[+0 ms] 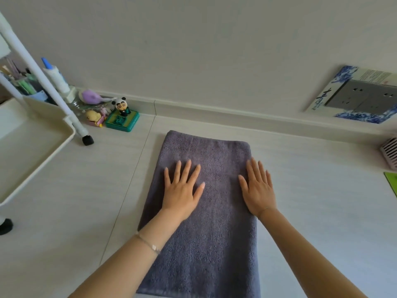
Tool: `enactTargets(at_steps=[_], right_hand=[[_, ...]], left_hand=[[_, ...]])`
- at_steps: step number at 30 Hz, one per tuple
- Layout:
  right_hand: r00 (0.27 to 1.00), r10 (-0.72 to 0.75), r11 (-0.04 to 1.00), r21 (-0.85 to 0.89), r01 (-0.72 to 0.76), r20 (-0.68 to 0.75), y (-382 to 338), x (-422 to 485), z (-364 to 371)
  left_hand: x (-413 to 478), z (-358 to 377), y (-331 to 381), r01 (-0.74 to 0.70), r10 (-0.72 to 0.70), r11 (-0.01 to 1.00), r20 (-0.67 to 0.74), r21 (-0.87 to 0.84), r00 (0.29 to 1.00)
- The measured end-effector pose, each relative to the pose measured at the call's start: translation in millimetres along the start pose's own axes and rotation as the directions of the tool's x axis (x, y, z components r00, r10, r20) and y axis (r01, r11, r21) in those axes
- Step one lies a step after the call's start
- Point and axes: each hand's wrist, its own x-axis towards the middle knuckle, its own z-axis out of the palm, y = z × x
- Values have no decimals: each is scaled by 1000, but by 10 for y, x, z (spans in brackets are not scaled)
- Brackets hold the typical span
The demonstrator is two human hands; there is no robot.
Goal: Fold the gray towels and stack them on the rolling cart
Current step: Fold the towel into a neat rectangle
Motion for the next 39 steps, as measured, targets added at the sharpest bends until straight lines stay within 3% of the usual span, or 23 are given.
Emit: enactTargets(at_steps=[3, 5, 11, 16, 19, 21, 23, 31, 39], right_hand=[[984, -136, 989, 47, 142, -118, -222, -495, 15], [969, -217, 974, 42, 223, -116, -358, -795, 144], [991, -133, 990, 47, 133, 15, -135, -1178, 227], [993, -94, 996, 15, 93, 77, 116, -1308, 99], [976, -216, 976, 27, 216, 8, -52, -1514, 0], [921, -390, 920, 28, 390, -23, -212, -1688, -20], [851, -525, 851, 9, 525, 20, -288, -1847, 76], [809, -568, 799, -133, 586, 154, -142, -2052, 220], [819, -566, 815, -84, 573, 95, -183, -2031, 191]], left_hand=[[-578, 74, 74, -152, 152, 988, -53, 15, 987], [-811, 193, 18, -204, 205, 978, -38, 29, 978], [-973, 201, -499, -36, 33, 998, -40, -55, 999], [-1050, 125, -618, 15, -18, 998, -36, -58, 999], [-1240, 19, -449, -160, 158, 987, -49, -31, 986], [-1394, 54, -304, -375, 376, 927, -28, 21, 926], [-1505, 129, -234, -494, 493, 867, 32, 62, 870], [-1572, 104, -365, -527, 495, 839, 208, 140, 844], [-1519, 76, -295, -533, 519, 844, 151, 67, 841]])
